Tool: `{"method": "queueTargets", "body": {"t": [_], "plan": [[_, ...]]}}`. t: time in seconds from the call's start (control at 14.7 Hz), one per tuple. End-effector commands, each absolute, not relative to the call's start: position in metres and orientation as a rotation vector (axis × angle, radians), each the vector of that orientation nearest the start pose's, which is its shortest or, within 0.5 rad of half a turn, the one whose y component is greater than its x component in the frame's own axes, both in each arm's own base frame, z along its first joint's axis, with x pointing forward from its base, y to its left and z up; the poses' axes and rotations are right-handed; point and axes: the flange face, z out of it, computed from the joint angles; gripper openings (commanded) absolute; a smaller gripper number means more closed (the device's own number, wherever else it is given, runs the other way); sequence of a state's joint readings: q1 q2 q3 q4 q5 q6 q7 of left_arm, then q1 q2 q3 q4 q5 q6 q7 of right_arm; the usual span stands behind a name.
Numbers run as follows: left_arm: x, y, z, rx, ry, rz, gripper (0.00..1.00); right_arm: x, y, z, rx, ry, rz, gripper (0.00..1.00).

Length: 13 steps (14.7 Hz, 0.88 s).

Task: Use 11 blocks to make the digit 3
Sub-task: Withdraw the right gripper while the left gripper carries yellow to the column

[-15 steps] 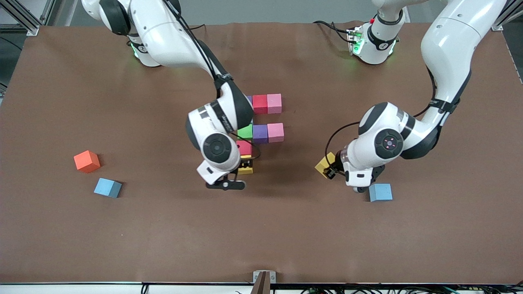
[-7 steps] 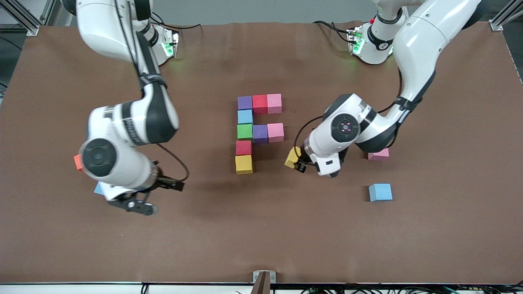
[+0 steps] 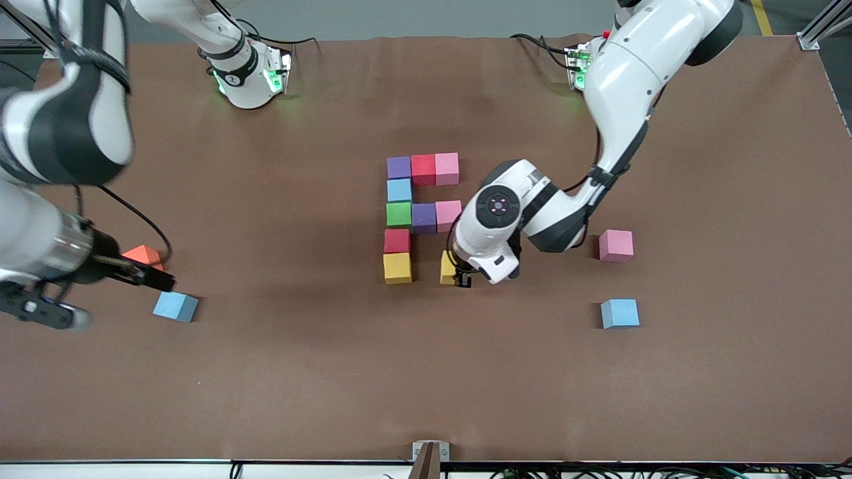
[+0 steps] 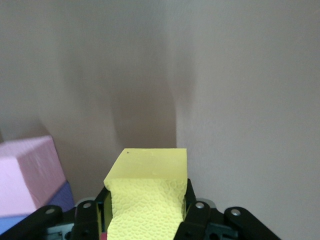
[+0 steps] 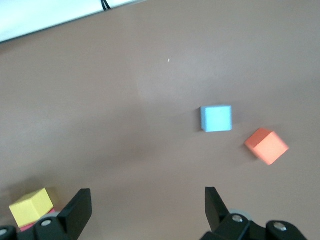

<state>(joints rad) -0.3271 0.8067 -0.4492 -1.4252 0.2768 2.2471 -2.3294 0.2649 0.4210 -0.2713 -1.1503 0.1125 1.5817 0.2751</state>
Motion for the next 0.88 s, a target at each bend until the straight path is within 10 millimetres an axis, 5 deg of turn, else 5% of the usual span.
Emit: {"method": "queueTargets", "body": {"t": [0.0, 0.2, 0.34, 0.81], "plan": [[0.582, -0.470, 0.255, -2.281, -2.327, 0.155, 0.14, 0.654, 0.006, 0.598, -3.090, 0.321, -0.085, 1.00], [0.571, -0.490, 0.243, -2.290, -2.309, 0.173, 0.14, 0.642, -0.043, 0.608, -3.091, 0.290, -0.098, 1.00], [0.568, -0.494, 0.241, -2.303, -2.292, 0.175, 0.14, 0.636, -0.056, 0.600, -3.074, 0.226, -0.063, 1.00], [0.564, -0.510, 0.223, -2.317, -2.276, 0.202, 0.14, 0.611, -0.041, 0.610, -3.077, 0.235, -0.119, 1.00]]}}
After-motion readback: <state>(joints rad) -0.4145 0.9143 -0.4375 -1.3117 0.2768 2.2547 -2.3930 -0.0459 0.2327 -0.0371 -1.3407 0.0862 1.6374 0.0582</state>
